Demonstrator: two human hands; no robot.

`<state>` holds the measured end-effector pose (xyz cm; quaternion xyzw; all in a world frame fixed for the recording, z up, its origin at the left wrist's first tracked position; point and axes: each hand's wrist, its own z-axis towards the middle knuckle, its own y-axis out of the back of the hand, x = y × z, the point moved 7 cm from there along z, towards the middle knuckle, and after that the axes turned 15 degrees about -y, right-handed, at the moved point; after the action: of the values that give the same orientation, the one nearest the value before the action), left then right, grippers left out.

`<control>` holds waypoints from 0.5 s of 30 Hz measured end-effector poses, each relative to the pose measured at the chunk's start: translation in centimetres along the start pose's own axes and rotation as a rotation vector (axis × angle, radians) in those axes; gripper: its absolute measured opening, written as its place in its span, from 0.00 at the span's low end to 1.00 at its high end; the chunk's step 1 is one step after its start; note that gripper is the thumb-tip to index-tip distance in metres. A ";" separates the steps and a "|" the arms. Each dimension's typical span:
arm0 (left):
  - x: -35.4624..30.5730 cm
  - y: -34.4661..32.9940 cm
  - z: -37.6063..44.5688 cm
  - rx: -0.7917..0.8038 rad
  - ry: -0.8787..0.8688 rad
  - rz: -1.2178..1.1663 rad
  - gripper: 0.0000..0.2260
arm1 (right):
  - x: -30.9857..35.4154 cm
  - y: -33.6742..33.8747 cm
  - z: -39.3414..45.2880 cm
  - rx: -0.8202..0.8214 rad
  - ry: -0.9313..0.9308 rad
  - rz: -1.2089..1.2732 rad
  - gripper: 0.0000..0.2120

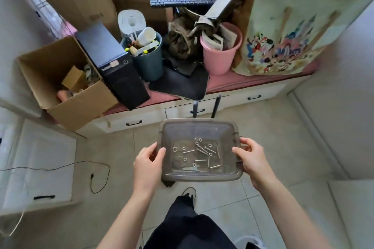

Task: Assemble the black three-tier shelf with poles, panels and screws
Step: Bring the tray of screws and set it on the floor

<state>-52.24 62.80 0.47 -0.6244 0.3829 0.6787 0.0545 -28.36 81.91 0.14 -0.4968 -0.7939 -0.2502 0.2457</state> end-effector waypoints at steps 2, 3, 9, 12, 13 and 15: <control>-0.8 -1.5 2.1 0.046 -0.023 -0.005 0.16 | 0.7 0.8 1.1 -0.036 -0.008 0.035 0.09; -1.2 -2.2 3.1 0.073 -0.033 -0.007 0.16 | 0.9 1.2 1.7 -0.054 -0.012 0.050 0.09; -3.6 -6.6 7.0 0.212 -0.083 -0.018 0.07 | 1.2 4.0 5.2 -0.133 -0.072 0.101 0.13; -5.0 -8.8 8.0 0.252 -0.107 -0.014 0.11 | 1.5 5.7 6.7 -0.152 -0.091 0.106 0.15; -5.3 -9.6 8.3 0.259 -0.107 -0.013 0.10 | 1.7 6.3 7.2 -0.159 -0.096 0.107 0.16; -5.8 -11.3 8.7 0.263 -0.103 -0.007 0.08 | 2.3 7.8 8.3 -0.164 -0.098 0.112 0.17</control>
<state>-51.79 78.19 -0.10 -0.5775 0.4630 0.6537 0.1575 -23.35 91.75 -3.46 -0.5705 -0.7527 -0.2757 0.1787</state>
